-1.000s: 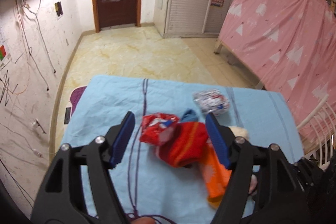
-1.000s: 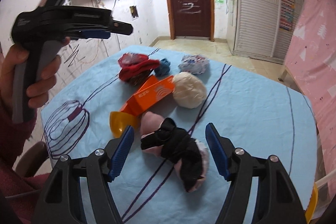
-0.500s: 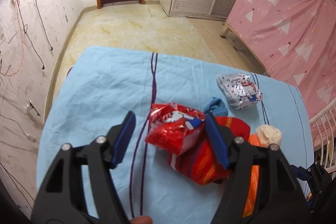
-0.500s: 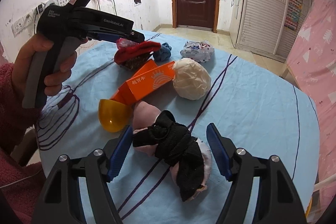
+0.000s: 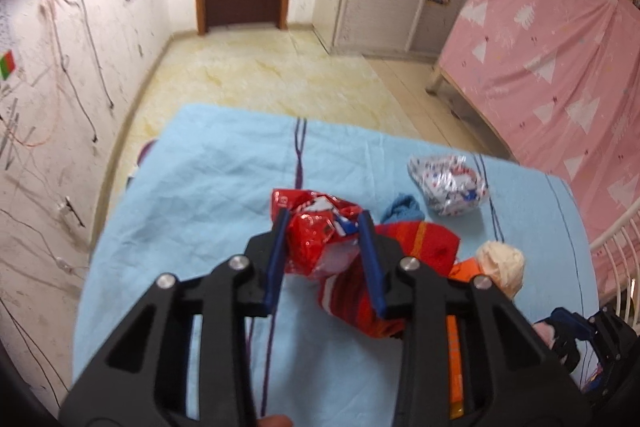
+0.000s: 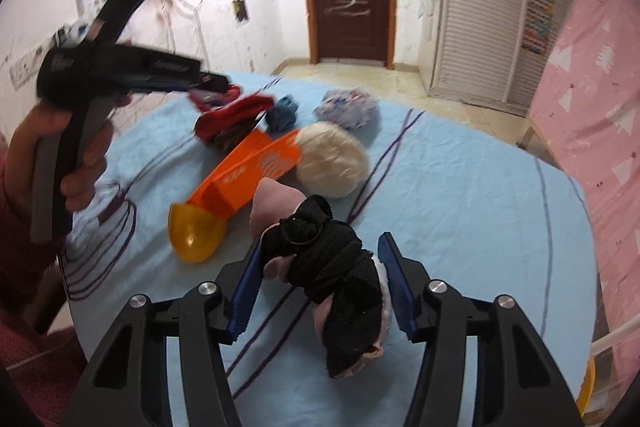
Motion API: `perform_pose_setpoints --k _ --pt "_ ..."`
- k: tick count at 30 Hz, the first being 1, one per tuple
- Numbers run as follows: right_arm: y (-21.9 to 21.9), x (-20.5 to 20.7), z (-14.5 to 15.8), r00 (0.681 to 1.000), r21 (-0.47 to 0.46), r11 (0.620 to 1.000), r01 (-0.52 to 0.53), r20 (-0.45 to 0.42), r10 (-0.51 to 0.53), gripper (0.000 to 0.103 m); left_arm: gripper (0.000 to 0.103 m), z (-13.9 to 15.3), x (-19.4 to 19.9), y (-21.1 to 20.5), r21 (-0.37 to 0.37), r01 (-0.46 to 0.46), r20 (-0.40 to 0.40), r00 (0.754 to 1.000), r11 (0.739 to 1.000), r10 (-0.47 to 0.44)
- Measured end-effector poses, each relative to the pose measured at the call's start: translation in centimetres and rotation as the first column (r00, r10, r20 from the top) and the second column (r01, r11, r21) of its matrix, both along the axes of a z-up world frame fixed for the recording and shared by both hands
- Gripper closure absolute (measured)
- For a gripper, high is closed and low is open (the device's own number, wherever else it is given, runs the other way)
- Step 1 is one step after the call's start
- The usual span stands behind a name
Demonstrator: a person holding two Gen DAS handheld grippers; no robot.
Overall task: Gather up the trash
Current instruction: 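Grasp the red snack wrapper with the left gripper while the right gripper grasps the black-and-pink sock bundle, then carry the wrapper and sock bundle over the yellow bin and open both grippers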
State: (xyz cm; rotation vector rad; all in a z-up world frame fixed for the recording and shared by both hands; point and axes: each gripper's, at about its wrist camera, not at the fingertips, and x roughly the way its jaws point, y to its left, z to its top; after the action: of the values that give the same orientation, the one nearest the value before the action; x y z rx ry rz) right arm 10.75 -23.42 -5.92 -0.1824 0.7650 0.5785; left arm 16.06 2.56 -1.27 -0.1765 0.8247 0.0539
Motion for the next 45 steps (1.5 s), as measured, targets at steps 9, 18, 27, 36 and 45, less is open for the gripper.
perform_pose_setpoints --k 9,18,27,36,45 --pt "-4.9 -0.8 2.9 0.985 0.098 0.986 0.134 0.093 -0.143 0.053 0.071 3.6 -2.7 -3.3 -0.024 0.007 0.129 0.992 1.0 -0.004" --pt "-10.2 -2.3 5.2 0.955 0.151 0.963 0.224 0.163 -0.248 0.052 0.071 5.1 -3.8 -9.4 -0.055 0.1 0.166 0.982 0.994 -0.089" --pt "-14.4 -3.6 5.9 0.928 0.169 0.942 0.289 0.193 -0.319 0.052 0.071 5.4 -4.1 -14.4 -0.048 0.176 0.172 0.971 0.983 -0.165" --pt "-19.8 -5.3 5.6 0.879 0.175 0.9 0.399 0.207 -0.43 0.052 0.071 5.1 -4.7 -20.7 -0.064 0.273 0.165 0.951 0.96 -0.26" --pt "-24.7 -6.3 4.1 0.834 0.183 0.853 0.488 0.189 -0.518 0.052 0.071 4.7 -5.1 -27.3 -0.053 0.367 0.148 0.923 0.929 -0.356"
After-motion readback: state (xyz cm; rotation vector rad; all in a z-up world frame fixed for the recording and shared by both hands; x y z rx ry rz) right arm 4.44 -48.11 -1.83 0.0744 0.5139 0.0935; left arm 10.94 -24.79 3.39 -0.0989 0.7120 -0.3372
